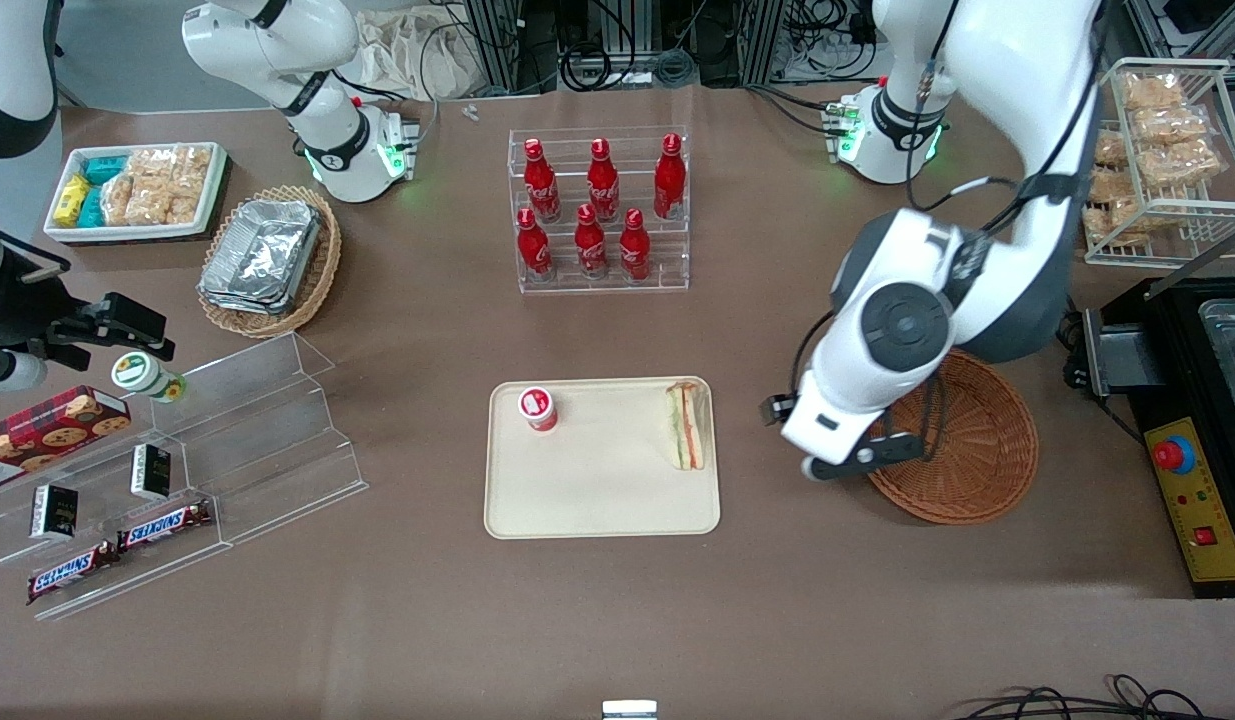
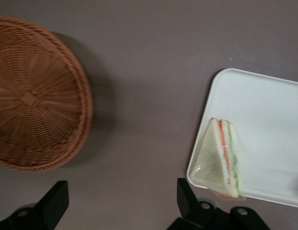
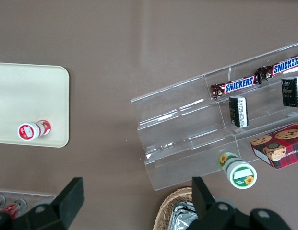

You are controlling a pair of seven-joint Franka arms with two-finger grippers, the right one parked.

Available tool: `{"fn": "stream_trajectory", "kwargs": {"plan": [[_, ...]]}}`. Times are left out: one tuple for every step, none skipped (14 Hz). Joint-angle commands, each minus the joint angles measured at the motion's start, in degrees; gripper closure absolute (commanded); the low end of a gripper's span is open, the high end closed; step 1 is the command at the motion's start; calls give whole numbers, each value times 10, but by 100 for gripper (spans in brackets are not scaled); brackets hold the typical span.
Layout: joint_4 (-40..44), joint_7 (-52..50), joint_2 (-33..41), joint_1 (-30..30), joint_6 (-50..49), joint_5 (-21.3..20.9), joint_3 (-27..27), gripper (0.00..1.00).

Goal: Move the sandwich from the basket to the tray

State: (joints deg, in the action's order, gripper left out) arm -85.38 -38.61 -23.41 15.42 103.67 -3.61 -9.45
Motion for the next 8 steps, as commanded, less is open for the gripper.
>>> {"fn": "stream_trajectory", "kwargs": {"plan": [[-88, 28, 97, -37, 0, 10, -3, 0], [-106, 57, 120, -60, -7, 11, -3, 0], [-118, 84, 137, -79, -15, 11, -4, 0], [-123, 99, 151, -89, -25, 11, -3, 0], [-123, 101, 158, -107, -30, 11, -3, 0], [-123, 105, 166, -122, -34, 10, -3, 0], [-123, 114, 173, -133, -41, 10, -3, 0], [-123, 130, 176, -146, -49, 10, -2, 0]]}}
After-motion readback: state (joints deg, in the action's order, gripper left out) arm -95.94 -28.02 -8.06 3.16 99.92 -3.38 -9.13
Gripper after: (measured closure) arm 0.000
